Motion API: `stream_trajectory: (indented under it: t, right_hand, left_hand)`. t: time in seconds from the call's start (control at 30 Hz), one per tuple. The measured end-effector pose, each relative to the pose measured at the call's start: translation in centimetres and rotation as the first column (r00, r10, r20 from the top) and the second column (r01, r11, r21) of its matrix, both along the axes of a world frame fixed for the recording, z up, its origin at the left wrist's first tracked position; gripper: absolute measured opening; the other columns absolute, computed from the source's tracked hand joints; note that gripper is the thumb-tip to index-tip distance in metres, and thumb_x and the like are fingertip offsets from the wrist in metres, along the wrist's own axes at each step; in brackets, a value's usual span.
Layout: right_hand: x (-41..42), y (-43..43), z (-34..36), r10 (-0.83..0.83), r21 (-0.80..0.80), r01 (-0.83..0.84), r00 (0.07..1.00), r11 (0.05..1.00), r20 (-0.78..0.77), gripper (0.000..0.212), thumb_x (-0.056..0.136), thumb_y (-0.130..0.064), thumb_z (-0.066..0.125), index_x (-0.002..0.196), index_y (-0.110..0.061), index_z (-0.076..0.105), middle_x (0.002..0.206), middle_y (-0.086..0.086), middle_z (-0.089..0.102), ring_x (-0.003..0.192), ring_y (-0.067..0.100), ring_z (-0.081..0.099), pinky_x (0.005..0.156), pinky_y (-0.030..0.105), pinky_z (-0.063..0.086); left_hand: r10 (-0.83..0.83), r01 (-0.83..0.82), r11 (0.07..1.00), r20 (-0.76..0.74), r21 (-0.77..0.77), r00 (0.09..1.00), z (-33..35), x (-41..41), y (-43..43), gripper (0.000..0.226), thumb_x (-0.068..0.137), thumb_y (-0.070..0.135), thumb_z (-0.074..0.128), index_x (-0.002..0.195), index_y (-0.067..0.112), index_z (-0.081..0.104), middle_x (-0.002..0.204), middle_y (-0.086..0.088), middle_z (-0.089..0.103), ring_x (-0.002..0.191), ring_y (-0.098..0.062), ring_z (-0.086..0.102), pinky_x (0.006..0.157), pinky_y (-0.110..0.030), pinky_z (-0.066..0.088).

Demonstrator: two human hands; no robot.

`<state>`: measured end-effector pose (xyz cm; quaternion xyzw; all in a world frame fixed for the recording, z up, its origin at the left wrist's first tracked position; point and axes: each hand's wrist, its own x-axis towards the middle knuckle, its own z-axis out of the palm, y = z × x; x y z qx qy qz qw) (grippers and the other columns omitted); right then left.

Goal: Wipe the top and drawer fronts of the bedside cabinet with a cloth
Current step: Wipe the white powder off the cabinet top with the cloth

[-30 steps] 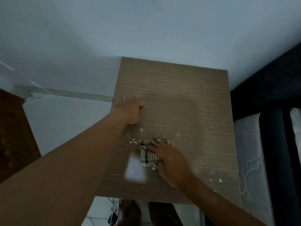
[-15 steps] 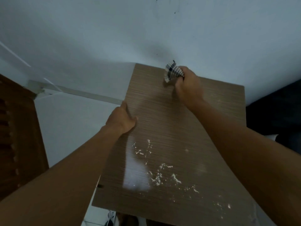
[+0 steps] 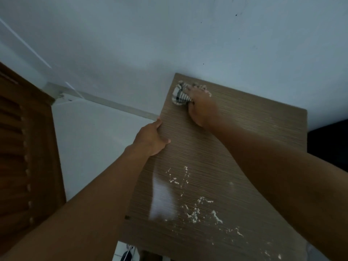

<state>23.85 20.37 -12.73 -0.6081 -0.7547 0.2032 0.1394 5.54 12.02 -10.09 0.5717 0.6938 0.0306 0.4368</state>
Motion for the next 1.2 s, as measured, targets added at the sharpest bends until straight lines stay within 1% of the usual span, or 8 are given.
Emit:
stream_trajectory:
  t: [0.13, 0.3, 0.4, 0.53, 0.7, 0.87, 1.03, 1.2]
  right_hand:
    - [0.0, -5.8, -0.1, 0.135, -0.016, -0.135, 0.990, 0.991, -0.037, 0.050, 0.092, -0.012, 0.046, 0.141, -0.019, 0.043, 0.150, 0.005, 0.038, 0.142, 0.023, 0.027, 0.118, 0.047, 0.013]
    - [-1.1, -15.0, -0.7, 0.234, -0.015, -0.237, 0.967, 0.971, -0.103, 0.046, 0.089, -0.015, 0.048, 0.135, -0.016, 0.050, 0.148, 0.007, 0.041, 0.142, 0.021, 0.028, 0.118, 0.043, 0.006]
    - [-1.5, -20.6, -0.9, 0.292, -0.016, -0.295, 0.950, 0.955, -0.110, 0.045, 0.087, -0.017, 0.048, 0.133, -0.017, 0.053, 0.146, 0.005, 0.044, 0.142, 0.019, 0.029, 0.118, 0.041, 0.006]
    - [-1.3, -26.3, -0.8, 0.345, -0.041, -0.354, 0.928, 0.934, -0.141, 0.045, 0.087, -0.017, 0.048, 0.131, -0.019, 0.054, 0.146, 0.001, 0.045, 0.142, 0.015, 0.028, 0.118, 0.047, 0.017]
    - [-0.6, -27.9, 2.0, 0.294, 0.048, -0.291, 0.924, 0.955, -0.246, 0.040, 0.086, -0.015, 0.048, 0.126, -0.016, 0.056, 0.136, 0.005, 0.055, 0.133, 0.019, 0.044, 0.108, 0.050, 0.037]
    - [-1.2, -21.9, 3.8, 0.050, 0.130, -0.027, 0.984, 0.991, -0.173, 0.042, 0.085, -0.011, 0.045, 0.125, -0.010, 0.059, 0.135, 0.011, 0.056, 0.131, 0.025, 0.045, 0.112, 0.045, 0.029]
    - [-3.7, -18.3, 1.5, -0.058, -0.074, 0.057, 0.998, 0.996, -0.004, 0.049, 0.087, -0.005, 0.049, 0.135, -0.018, 0.052, 0.147, 0.006, 0.043, 0.142, 0.024, 0.029, 0.119, 0.046, 0.012]
    - [-5.4, -22.8, 1.1, 0.067, -0.074, -0.068, 0.998, 0.995, -0.012, 0.049, 0.086, -0.024, 0.036, 0.128, -0.016, 0.058, 0.143, 0.008, 0.048, 0.139, 0.028, 0.034, 0.116, 0.055, 0.016]
  left_hand:
    - [-0.017, 0.018, 0.999, 0.033, -0.051, 0.999, 0.2, -1.2, 0.7, 0.066, 0.094, 0.013, 0.056, 0.152, 0.023, 0.026, 0.150, -0.012, 0.041, 0.132, -0.026, 0.045, 0.103, -0.028, 0.038]
    - [0.005, -0.002, 0.998, 0.044, -0.060, 0.999, 0.3, -1.6, 1.0, 0.065, 0.095, 0.013, 0.054, 0.151, 0.032, 0.027, 0.139, -0.013, 0.050, 0.111, -0.026, 0.058, 0.064, -0.022, 0.046]
    - [0.015, -0.013, 0.999, 0.052, -0.034, 0.999, 0.3, -1.5, 0.3, 0.060, 0.097, 0.015, 0.051, 0.151, 0.030, 0.028, 0.143, -0.015, 0.047, 0.122, -0.029, 0.053, 0.087, -0.027, 0.049]
    - [0.033, -0.034, 0.999, 0.049, 0.028, 0.998, 0.6, -1.7, -1.8, 0.055, 0.097, 0.017, 0.055, 0.149, 0.019, 0.035, 0.145, -0.012, 0.046, 0.132, -0.025, 0.045, 0.111, -0.028, 0.032]
    - [0.008, -0.010, 0.999, 0.029, 0.052, 1.000, 1.1, -3.0, -5.1, 0.060, 0.094, 0.020, 0.060, 0.149, 0.018, 0.035, 0.132, -0.011, 0.057, 0.116, -0.020, 0.056, 0.102, -0.023, 0.036]
    - [0.102, -0.104, 0.994, 0.070, 0.036, 0.992, 0.6, -4.2, -8.7, 0.053, 0.095, 0.019, 0.059, 0.145, 0.019, 0.042, 0.072, 0.006, 0.057, 0.066, -0.004, 0.053, 0.078, -0.016, 0.042]
    - [0.247, -0.246, 0.969, 0.130, -0.025, 0.960, -0.2, -4.9, -10.1, 0.050, 0.090, 0.024, 0.067, 0.138, 0.019, 0.053, 0.122, -0.012, 0.066, 0.107, -0.026, 0.064, 0.095, -0.038, 0.052]
    - [0.248, -0.248, 0.969, 0.117, -0.020, 0.962, -0.5, -4.8, -10.4, 0.050, 0.090, 0.028, 0.067, 0.137, 0.021, 0.053, 0.128, -0.012, 0.063, 0.114, -0.026, 0.061, 0.093, -0.041, 0.053]
